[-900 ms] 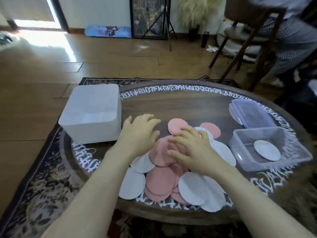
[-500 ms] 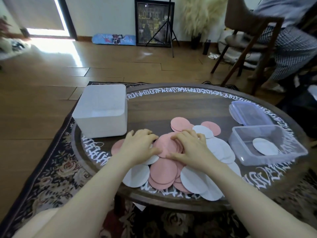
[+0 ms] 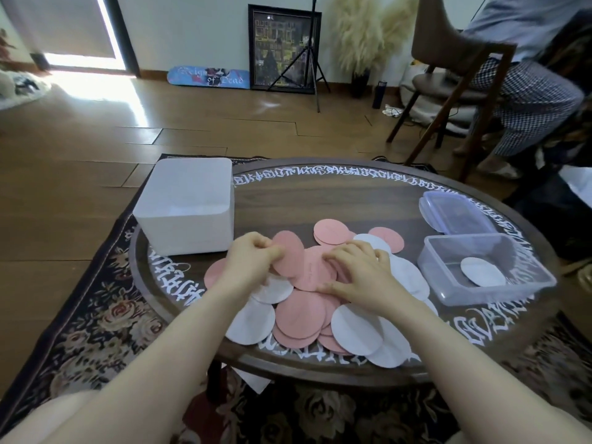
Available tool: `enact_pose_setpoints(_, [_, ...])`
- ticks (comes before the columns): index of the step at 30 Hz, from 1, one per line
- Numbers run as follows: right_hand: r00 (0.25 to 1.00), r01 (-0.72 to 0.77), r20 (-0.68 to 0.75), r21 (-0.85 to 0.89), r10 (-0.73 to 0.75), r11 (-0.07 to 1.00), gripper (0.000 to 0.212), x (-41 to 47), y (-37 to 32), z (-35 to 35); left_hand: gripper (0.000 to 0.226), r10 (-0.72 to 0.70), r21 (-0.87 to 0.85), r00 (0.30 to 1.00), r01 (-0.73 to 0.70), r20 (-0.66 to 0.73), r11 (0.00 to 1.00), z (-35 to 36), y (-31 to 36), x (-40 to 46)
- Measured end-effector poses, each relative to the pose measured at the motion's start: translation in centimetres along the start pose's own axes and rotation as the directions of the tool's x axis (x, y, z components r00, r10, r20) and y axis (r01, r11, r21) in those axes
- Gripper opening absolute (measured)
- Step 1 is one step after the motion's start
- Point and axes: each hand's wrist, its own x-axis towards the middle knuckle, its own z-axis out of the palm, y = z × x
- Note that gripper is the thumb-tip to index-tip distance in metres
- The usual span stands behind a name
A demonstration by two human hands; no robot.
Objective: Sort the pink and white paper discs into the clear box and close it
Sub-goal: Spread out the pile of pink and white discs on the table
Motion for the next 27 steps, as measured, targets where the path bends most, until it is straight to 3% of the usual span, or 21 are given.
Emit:
enact_pose_setpoints(3, [1.0, -0.017, -0.024, -0.001, 0.017, 1.0, 0.053, -0.7, -0.3, -0.6, 0.008, -0.161, -0.281, 0.985, 0.17, 0.055, 0.945, -0.9, 0.2, -0.7])
enact_pose_setpoints(8, [1.0, 0.012, -0.011, 0.11, -0.011, 0.994, 0.037, -2.4, -1.9, -2.2, 0.014, -0.18, -0.339, 0.983, 0.178, 0.025, 0.924, -1.3, 0.2, -2.0])
enact_pose_setpoints(10, [0.998, 0.035, 0.039, 0.138, -0.04, 0.99, 0.044, -3.2, -2.8, -2.1, 0.016, -0.173, -0.351, 0.984, 0.173, 0.033, 0.92, -1.5, 0.1, -2.5])
enact_pose_setpoints(13, [0.994, 0.053, 0.092, -0.009, -0.052, 0.999, 0.064, -3.7, -3.6, -0.8, 0.016, -0.195, -0.42, 0.979, 0.202, 0.06, 0.885, -1.6, 0.2, -3.1])
enact_pose_setpoints(19, [0.997, 0.078, 0.002, -0.124, -0.078, 0.989, 0.071, -4.2, -4.6, 0.9, 0.006, -0.234, -0.477, 0.969, 0.24, 0.073, 0.845, -1.8, 0.7, -4.0])
enact_pose_setpoints(23, [1.0, -0.01, 0.006, 0.035, 0.01, 0.999, 0.061, -4.9, -5.2, 0.7, 0.008, -0.246, -0.468, 0.968, 0.239, 0.046, 0.851, -2.0, 0.4, -4.1])
enact_pose_setpoints(27, [0.988, -0.145, -0.009, 0.315, 0.156, 0.938, 0.033, -4.6, -4.8, 0.3, 0.01, -0.238, -0.457, 0.969, 0.241, 0.064, 0.856, -1.9, 0.3, -4.1])
